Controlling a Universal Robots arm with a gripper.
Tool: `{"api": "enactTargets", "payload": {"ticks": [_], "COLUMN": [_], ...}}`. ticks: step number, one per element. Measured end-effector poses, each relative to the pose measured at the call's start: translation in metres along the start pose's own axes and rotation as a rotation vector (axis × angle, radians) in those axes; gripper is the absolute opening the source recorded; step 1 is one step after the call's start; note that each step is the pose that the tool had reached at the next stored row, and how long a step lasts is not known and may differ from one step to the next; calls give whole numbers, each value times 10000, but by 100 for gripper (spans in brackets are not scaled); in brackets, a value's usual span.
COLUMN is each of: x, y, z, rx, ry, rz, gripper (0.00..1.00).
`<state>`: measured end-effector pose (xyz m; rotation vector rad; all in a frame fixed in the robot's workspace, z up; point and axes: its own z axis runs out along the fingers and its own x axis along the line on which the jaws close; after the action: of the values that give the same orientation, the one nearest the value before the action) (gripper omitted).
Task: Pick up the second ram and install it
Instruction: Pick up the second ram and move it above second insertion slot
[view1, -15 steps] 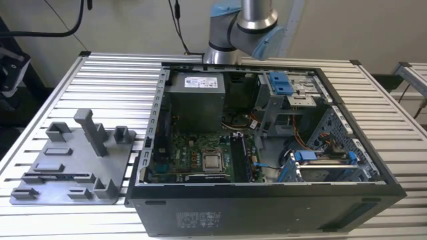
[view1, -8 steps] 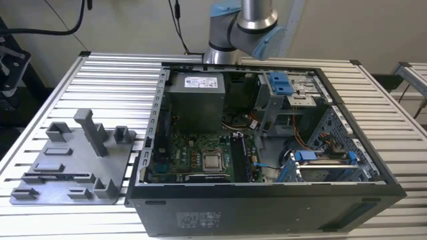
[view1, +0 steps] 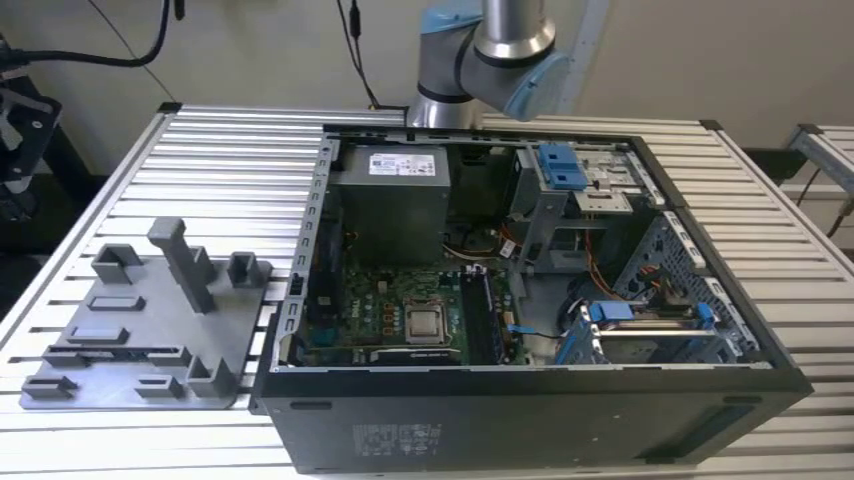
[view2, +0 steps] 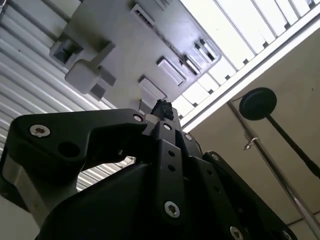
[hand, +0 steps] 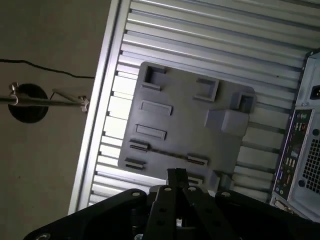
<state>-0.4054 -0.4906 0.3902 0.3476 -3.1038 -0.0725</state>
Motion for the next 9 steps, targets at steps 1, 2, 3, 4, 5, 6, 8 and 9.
{"api": "enactTargets", "payload": {"ticks": [1, 2, 3, 4, 5, 6, 8, 9], "x": [0, 0, 0, 0, 0, 0, 1, 0], "y": [0, 0, 0, 1, 0, 0, 1, 1], "z": [0, 0, 0, 1, 1, 1, 1, 1], "rx": [1, 3, 4, 6, 7, 9, 11, 13], "ry": [5, 11, 17, 23, 28, 34, 44, 49], "rz": [-123, -234, -368, -487, -597, -706, -917, -1029], "gripper": [11, 11, 11, 11, 11, 11, 11, 11]}}
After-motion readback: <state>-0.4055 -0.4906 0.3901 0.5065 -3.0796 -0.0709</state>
